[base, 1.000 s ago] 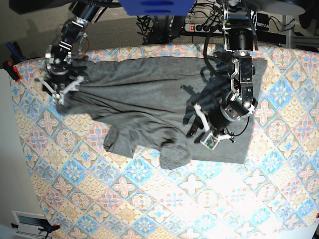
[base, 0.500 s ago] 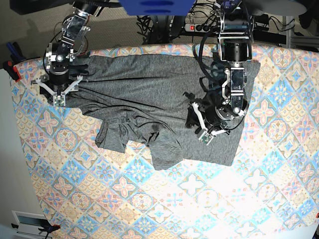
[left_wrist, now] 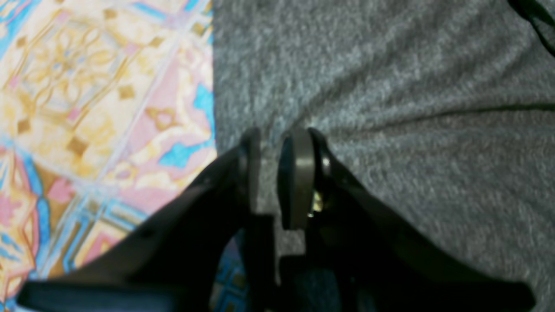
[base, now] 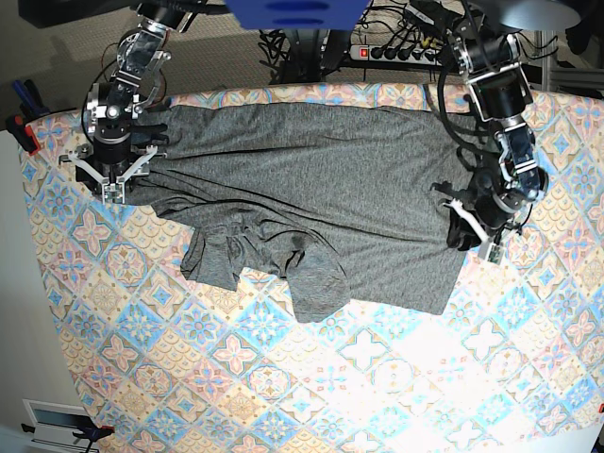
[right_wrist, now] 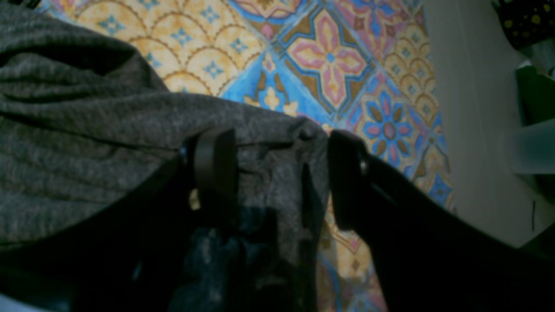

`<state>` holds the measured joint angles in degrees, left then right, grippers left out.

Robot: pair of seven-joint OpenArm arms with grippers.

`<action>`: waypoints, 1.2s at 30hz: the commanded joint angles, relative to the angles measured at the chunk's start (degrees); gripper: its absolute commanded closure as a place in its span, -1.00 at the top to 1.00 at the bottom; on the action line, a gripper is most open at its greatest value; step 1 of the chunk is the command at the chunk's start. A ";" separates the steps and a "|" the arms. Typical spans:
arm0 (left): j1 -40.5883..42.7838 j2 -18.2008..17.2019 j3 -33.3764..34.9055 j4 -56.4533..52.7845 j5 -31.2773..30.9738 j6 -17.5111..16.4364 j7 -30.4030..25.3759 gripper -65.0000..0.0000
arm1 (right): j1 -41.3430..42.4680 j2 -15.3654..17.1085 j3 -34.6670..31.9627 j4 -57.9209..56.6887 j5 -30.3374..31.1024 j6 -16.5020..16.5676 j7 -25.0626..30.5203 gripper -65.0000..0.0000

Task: Layout the t-shirt on the table in an organized manner, then fold the t-shirt properly
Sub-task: 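Pull the bunched fabric with the left gripper toward the shirt edge, then grasp the shirt edges with both grippers and pull them apart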

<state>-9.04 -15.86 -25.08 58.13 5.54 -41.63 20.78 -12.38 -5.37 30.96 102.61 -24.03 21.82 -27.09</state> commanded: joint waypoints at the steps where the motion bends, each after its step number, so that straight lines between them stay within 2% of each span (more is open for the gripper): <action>1: 0.99 -0.80 -0.11 -0.50 5.40 1.63 7.40 -0.65 | 0.47 0.40 0.03 1.17 0.25 -0.51 1.20 -0.01; 5: 0.99 -0.10 -0.11 -0.50 5.40 1.63 7.58 -0.65 | 0.38 0.66 -2.52 1.26 0.16 -0.42 2.17 -0.01; 9: 0.55 2.71 -0.02 0.82 5.93 1.63 7.93 -0.65 | -3.40 0.66 -7.97 1.26 0.25 -0.42 5.42 -0.01; 12: 1.52 5.18 0.07 7.85 5.93 1.63 8.72 -0.65 | -5.33 0.75 -12.81 1.17 0.34 -0.42 8.85 -0.01; 16: 2.66 9.75 0.77 22.18 5.84 1.63 15.40 -0.65 | -5.24 0.75 -14.39 0.73 0.34 -0.42 9.47 -0.01; 22: 2.58 10.89 14.31 33.78 5.84 1.63 21.12 -0.65 | -5.24 0.75 -14.39 -1.73 0.25 -0.42 9.55 -0.01; 27: 2.49 11.07 21.17 35.19 5.84 1.63 21.20 -0.65 | -5.24 0.84 -14.39 -3.05 0.25 -0.42 9.55 -0.01; 32: 2.49 12.74 23.63 34.05 6.02 1.63 21.12 -0.65 | -5.16 1.98 -14.30 -4.89 0.43 -0.42 9.55 -0.01; 36: 1.70 12.38 24.07 27.54 6.02 1.63 20.68 -0.65 | -1.90 1.98 -13.95 -5.77 0.34 -0.42 9.64 -0.01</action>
<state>-6.07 -2.98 -0.43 84.64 11.57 -40.64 41.93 -15.42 -3.68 16.82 95.81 -23.97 21.98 -18.76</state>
